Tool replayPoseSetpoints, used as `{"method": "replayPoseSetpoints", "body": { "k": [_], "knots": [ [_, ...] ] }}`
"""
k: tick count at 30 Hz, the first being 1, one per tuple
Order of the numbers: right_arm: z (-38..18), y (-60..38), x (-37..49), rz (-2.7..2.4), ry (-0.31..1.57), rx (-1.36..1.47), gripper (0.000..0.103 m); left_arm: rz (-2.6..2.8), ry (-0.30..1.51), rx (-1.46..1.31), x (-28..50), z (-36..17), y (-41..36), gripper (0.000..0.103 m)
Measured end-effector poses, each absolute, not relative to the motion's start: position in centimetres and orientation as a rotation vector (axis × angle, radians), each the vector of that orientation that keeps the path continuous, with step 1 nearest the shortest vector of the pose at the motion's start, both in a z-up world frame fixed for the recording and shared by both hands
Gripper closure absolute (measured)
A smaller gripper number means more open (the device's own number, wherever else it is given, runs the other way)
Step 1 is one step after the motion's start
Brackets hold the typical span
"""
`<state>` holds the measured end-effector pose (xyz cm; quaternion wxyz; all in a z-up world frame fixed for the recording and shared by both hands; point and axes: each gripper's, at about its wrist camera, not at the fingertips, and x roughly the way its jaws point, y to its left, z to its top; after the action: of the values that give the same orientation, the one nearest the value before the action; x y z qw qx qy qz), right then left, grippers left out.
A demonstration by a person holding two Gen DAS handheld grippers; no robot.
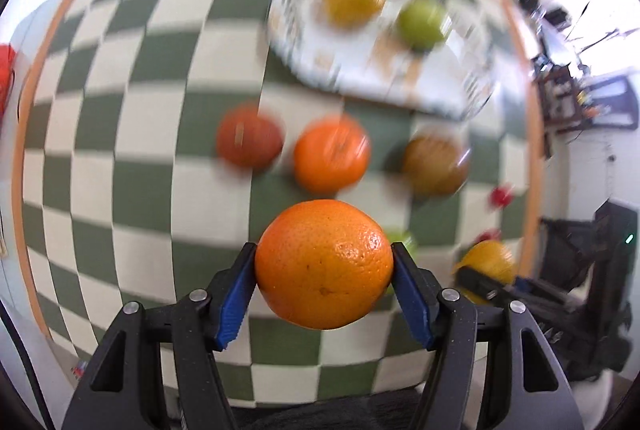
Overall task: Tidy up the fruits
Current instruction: 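Grasp the orange with the left tool while the right tool grasps the yellow citrus, then set the orange and yellow citrus onto the plate with both tools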
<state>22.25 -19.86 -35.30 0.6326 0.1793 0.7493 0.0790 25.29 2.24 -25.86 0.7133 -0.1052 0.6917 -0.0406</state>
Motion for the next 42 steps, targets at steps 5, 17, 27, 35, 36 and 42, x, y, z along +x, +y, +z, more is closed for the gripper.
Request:
{"method": "replayPoseSetpoints", "body": {
  "k": [5, 17, 27, 35, 36, 42],
  "knots": [
    [-30.2, -19.8, 27.0, 0.239, 1.577, 0.430, 0.042, -0.096, 1.457, -0.226, 33.6, -22.8, 1.5, 0.040],
    [-33.3, -14.0, 42.9, 0.260, 1.517, 0.313, 0.042, -0.005, 1.665, -0.169, 44.7, -32.5, 2.7, 0.040],
    [-38.2, -11.8, 44.3, 0.314, 1.581, 0.267, 0.041, -0.006, 1.714, -0.206, 45.0, -34.3, 3.8, 0.039],
    [-37.2, -11.4, 43.8, 0.306, 1.599, 0.272, 0.024, -0.006, 1.667, -0.240, 44.4, -32.7, 4.4, 0.016],
    [-37.0, -11.6, 43.7, 0.293, 1.602, 0.259, 0.022, 0.001, 1.659, -0.236, 44.3, -32.3, 4.5, 0.016],
    [-34.3, -13.6, 41.8, 0.204, 1.570, 0.172, 0.009, 0.037, 1.591, -0.185, 42.3, -29.8, 4.7, 0.009]
  ]
}}
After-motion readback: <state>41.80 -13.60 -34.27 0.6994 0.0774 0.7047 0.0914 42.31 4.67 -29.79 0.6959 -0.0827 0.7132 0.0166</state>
